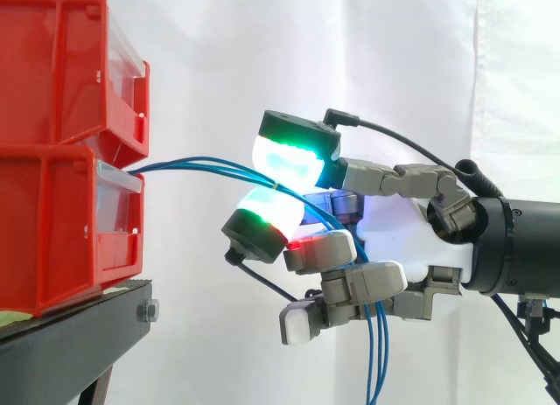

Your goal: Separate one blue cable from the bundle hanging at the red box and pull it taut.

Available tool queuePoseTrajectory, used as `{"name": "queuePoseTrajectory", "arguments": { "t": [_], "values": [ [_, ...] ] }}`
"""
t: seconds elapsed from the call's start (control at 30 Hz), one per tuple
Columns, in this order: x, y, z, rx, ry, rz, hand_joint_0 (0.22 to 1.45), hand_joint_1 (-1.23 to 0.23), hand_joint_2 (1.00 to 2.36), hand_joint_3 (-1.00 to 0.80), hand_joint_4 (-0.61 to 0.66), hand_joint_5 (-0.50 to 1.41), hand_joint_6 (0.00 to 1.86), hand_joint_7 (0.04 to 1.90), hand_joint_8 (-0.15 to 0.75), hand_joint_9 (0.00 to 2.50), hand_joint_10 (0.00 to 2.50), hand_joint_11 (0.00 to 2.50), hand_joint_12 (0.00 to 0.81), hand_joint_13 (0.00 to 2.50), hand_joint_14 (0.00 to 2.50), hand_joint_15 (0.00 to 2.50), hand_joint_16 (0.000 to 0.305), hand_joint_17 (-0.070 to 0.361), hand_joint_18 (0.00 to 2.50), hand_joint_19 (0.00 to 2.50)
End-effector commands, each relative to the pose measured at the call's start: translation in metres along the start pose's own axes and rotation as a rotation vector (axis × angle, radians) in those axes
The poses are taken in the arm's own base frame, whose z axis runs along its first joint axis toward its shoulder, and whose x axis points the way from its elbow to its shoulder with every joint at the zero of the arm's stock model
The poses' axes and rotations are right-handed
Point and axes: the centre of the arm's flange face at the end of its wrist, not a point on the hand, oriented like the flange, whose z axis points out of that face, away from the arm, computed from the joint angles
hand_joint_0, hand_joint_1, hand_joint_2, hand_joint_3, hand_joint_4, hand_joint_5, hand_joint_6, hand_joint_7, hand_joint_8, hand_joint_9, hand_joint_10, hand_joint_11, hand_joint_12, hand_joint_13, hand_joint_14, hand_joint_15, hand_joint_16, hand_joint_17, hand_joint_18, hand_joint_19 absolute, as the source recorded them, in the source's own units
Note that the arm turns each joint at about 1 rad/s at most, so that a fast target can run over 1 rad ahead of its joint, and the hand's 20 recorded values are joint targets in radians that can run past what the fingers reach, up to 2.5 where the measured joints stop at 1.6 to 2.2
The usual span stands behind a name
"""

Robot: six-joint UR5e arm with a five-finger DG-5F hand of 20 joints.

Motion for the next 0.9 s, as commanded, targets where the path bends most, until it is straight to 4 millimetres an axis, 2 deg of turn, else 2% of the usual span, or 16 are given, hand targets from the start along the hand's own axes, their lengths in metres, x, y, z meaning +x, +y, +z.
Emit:
{"name": "queuePoseTrajectory", "arguments": {
  "t": [0.0,0.1,0.13,0.17,0.47,0.6,0.7,0.87],
  "values": [
    [0.0,0.0,0.0,0.0,-0.002,0.0,0.59,-0.43,1.02,-0.18,0.16,-0.23,0.87,1.31,0.336,1.2,0.02,1.29,0.322,1.46,0.02,1.28,0.046,0.103,0.79,0.57],
    [0.0,0.001,0.0,-0.001,-0.005,0.0,0.58,-0.48,1.02,-0.3,0.17,-0.23,0.88,1.3,0.333,1.2,0.02,1.29,0.317,1.45,0.02,1.26,0.047,0.105,0.79,0.57],
    [0.0,0.0,0.0,0.0,-0.005,0.0,0.53,-0.48,1.0,-0.45,0.18,-0.23,0.88,1.27,0.347,1.2,0.02,1.28,0.338,1.44,0.02,1.25,0.048,0.109,0.8,0.56],
    [0.0,0.0,0.0,0.0,-0.005,0.0,0.52,-0.47,1.0,-0.5,0.18,-0.24,0.88,1.25,0.356,1.21,0.02,1.28,0.342,1.44,0.02,1.24,0.05,0.112,0.81,0.55],
    [-0.002,0.0,0.0,-0.002,-0.016,-0.023,0.46,-0.29,1.0,-0.5,0.19,-0.24,0.84,1.1,0.369,1.18,0.02,1.24,0.387,1.44,0.02,1.2,0.056,0.125,0.84,0.55],
    [-0.005,-0.004,0.0,0.005,-0.04,-0.056,0.45,-0.26,1.0,-0.5,0.2,-0.23,0.81,1.06,0.368,1.18,0.02,1.25,0.388,1.44,0.02,1.19,0.057,0.129,0.84,0.56],
    [-0.007,-0.011,0.0,0.009,-0.047,-0.055,0.45,-0.28,1.0,-0.5,0.2,-0.23,0.78,1.04,0.367,1.15,0.02,1.22,0.413,1.33,0.02,1.08,0.059,0.133,0.83,0.55],
    [-0.006,-0.009,0.002,-0.003,-0.048,-0.073,0.53,-0.47,1.0,-0.5,0.16,-0.23,0.75,1.08,0.335,1.05,0.02,1.14,0.394,1.1,0.02,0.85,0.051,0.115,0.73,0.55]
  ]
}}
